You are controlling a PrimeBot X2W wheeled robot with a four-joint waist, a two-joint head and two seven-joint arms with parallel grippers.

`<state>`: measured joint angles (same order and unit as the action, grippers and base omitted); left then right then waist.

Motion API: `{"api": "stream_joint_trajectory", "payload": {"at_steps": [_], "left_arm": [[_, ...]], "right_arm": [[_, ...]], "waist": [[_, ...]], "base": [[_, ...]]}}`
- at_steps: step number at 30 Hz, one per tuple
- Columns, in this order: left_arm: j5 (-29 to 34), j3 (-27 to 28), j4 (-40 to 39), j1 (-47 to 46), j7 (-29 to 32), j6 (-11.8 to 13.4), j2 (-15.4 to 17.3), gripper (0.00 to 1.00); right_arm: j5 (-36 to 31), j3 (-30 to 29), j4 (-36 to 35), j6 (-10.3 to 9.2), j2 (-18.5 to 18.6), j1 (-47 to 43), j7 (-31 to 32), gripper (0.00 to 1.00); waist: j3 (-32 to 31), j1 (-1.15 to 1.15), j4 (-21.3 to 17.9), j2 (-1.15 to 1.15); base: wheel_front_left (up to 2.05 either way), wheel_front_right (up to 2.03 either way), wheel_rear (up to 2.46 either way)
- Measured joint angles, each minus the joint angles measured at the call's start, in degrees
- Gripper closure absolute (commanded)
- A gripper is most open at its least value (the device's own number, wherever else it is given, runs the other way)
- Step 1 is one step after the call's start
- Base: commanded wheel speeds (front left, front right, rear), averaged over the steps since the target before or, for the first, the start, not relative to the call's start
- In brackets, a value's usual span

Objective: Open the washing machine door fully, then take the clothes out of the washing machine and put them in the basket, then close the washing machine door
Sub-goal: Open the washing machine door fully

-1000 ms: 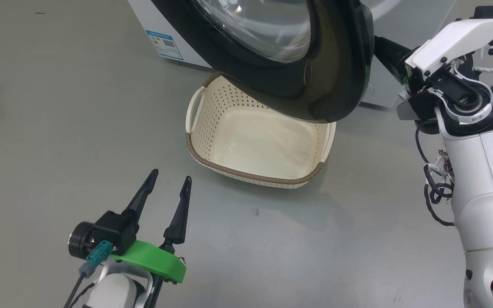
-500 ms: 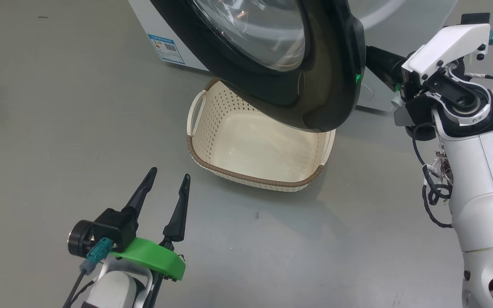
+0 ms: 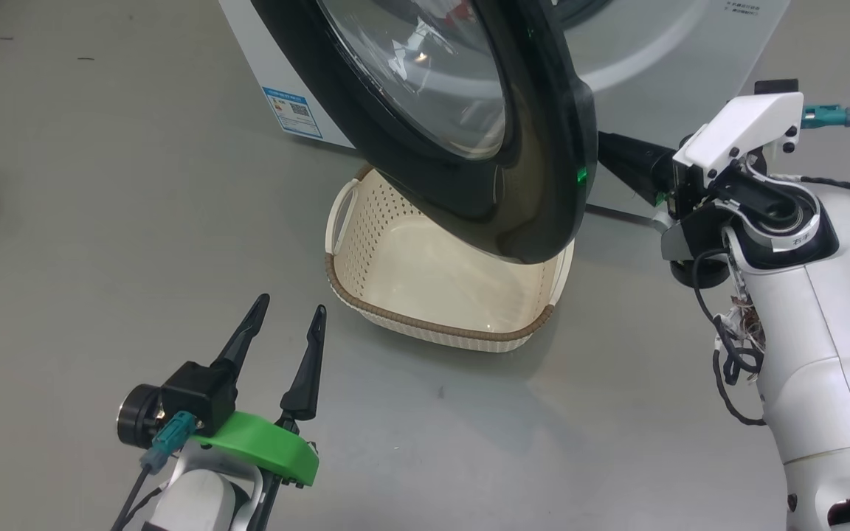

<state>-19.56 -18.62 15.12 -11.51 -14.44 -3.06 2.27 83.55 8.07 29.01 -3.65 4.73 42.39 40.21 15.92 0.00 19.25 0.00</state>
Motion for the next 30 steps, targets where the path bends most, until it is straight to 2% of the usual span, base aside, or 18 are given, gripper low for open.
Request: {"api": "stream_joint_trajectory", "payload": {"at_steps": [15, 24, 30], "left_arm": [[1.0, 0.1, 0.86, 0.46, 0.0, 0.32, 0.0, 0.0], [1.21, 0.42, 0.97, 1.46, 0.0, 0.34, 0.01, 0.0], [1.4, 0.43, 0.88, 1.89, 0.0, 0.51, 0.01, 0.0]], "right_arm": [[4.44, 4.65, 0.32, 0.66, -0.91, -4.29, 1.94, 1.0], [12.3, 10.91, -2.09, 0.56, -0.8, -6.28, 2.43, 1.0], [15.0, 14.85, -3.64, 0.55, -0.78, -7.04, 2.2, 1.0]], "waist": [[-4.09, 0.0, -0.21, 0.0], [-5.81, 0.0, -0.26, 0.0], [-6.12, 0.0, -0.3, 0.0]], "base": [[0.0, 0.0, 0.0], [0.0, 0.0, 0.0], [0.0, 0.0, 0.0]]}}
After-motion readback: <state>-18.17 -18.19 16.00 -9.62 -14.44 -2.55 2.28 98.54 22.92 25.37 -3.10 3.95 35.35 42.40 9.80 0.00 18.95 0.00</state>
